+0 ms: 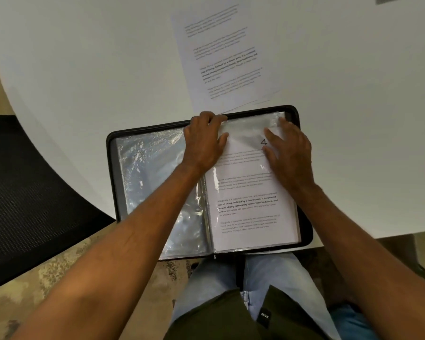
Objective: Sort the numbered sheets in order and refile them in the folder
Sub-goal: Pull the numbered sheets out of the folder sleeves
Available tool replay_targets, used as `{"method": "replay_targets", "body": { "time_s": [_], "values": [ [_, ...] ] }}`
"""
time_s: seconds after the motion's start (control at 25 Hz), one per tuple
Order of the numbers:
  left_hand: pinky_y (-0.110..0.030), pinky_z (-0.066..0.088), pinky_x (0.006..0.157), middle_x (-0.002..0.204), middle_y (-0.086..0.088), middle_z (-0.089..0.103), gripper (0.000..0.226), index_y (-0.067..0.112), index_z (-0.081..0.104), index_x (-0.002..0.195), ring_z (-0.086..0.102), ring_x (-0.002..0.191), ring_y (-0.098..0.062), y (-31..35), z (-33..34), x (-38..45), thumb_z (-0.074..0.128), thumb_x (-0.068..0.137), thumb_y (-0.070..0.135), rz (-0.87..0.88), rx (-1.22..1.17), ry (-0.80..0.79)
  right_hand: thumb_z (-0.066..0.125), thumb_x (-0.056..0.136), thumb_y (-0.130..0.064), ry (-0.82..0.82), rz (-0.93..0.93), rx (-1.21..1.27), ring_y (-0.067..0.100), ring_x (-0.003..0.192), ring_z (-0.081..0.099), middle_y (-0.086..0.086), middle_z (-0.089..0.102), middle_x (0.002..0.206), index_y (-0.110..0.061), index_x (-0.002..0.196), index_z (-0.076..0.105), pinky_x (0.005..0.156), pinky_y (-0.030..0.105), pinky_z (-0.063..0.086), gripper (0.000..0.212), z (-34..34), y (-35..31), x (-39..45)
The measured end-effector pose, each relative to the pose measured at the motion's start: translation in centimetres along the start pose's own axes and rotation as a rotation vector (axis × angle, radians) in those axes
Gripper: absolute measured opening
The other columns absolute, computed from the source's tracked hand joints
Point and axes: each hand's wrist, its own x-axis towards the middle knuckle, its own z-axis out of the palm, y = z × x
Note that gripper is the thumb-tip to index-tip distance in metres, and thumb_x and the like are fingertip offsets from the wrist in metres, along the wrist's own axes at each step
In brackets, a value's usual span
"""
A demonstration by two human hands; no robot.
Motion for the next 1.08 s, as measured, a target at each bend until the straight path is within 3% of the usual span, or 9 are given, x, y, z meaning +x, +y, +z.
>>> {"method": "replay_targets", "body": {
  "time_s": [0.16,0.32,0.52,0.68,0.8,0.92,1.08],
  "values": [
    [-0.035,0.022,0.092,0.123,0.002,0.059,0.022,0.030,0.064,0.119,0.049,0.118,-0.021,0.3,-0.1,2.3,0.063,0.098,0.036,0.032,0.073,-0.050,0.062,0.099,-0.025,0.009,0.048,0.139,0.030,0.130,0.050,0.007,0.052,0.148,-0.024,0.139,0.062,0.105,0.051,0.041,0.040,-0.8,-0.5,-0.2],
    [-0.034,0.023,0.090,0.103,0.006,0.060,0.004,0.028,0.068,0.098,0.053,0.101,-0.015,0.2,-0.7,2.6,0.064,0.097,0.029,0.040,0.002,-0.014,0.064,0.099,-0.028,0.049,0.119,0.402,0.019,0.126,0.052,0.003,0.048,0.143,-0.021,0.150,0.045,0.107,0.041,0.048,0.054,-1.5,-1.0,-0.4],
    [-0.027,0.032,0.085,0.100,0.005,0.056,0.006,0.020,0.068,0.098,0.055,0.088,-0.012,-0.1,-1.1,2.1,0.064,0.099,0.024,0.083,-0.107,0.023,0.070,0.097,-0.028,0.054,0.346,0.664,0.005,0.110,0.055,-0.004,0.050,0.136,-0.024,0.153,0.038,0.091,0.008,0.046,0.065,-2.5,-2.2,0.0],
    [-0.026,0.039,0.073,0.097,0.007,0.055,0.005,0.017,0.064,0.098,0.054,0.082,-0.013,0.2,-1.2,1.6,0.061,0.100,0.020,0.073,-0.156,0.011,0.064,0.100,-0.017,0.039,0.499,0.822,-0.004,0.095,0.063,-0.007,0.065,0.114,-0.024,0.142,0.051,0.076,0.007,0.051,0.045,-2.8,-2.6,0.2],
    [-0.037,0.050,0.083,0.090,0.010,0.066,0.010,0.021,0.068,0.092,0.061,0.079,-0.010,0.4,-1.6,2.0,0.059,0.096,0.021,0.061,-0.138,-0.031,0.057,0.104,-0.013,0.031,0.545,0.818,-0.014,0.086,0.061,-0.010,0.066,0.107,-0.021,0.134,0.059,0.069,0.005,0.048,0.032,-2.5,-2.4,0.2],
    [-0.048,0.045,0.102,0.082,0.018,0.070,0.026,0.027,0.075,0.083,0.065,0.079,-0.007,0.3,-2.1,3.1,0.053,0.089,0.014,0.037,-0.068,-0.099,0.053,0.105,-0.013,0.032,0.537,0.799,-0.008,0.090,0.061,-0.004,0.066,0.112,-0.019,0.132,0.061,0.071,0.002,0.046,0.029,-2.4,-2.1,0.2],
    [-0.040,0.050,0.101,0.100,0.013,0.076,0.027,0.028,0.081,0.094,0.067,0.092,-0.008,0.2,-2.9,5.5,0.062,0.094,0.008,0.019,-0.071,-0.309,0.053,0.105,-0.011,0.019,0.538,0.831,-0.002,0.099,0.061,-0.002,0.066,0.115,-0.018,0.130,0.061,0.072,0.001,0.045,0.027,-2.5,-2.1,0.3]
  ]
}}
